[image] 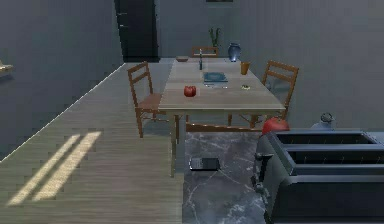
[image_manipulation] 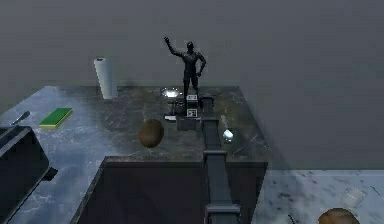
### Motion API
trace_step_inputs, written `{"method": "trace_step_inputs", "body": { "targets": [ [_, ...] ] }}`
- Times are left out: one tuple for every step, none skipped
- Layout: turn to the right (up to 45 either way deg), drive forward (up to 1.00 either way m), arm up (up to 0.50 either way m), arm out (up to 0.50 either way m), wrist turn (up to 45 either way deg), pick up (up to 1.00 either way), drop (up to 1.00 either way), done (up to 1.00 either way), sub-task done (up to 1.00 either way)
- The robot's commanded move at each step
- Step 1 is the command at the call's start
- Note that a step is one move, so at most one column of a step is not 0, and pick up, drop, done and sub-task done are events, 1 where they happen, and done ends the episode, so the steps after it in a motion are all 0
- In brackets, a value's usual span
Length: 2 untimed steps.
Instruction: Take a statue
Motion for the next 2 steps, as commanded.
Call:
{"method": "trace_step_inputs", "body": {
  "targets": [
    [0.0, 0.0, 0.1, 0.0, 0.0, 0.0, 0.0, 0.0, 0.0],
    [0.0, 0.0, 0.0, 0.0, 0.0, 0.0, 0.0, 1.0, 0.0]
  ]
}}
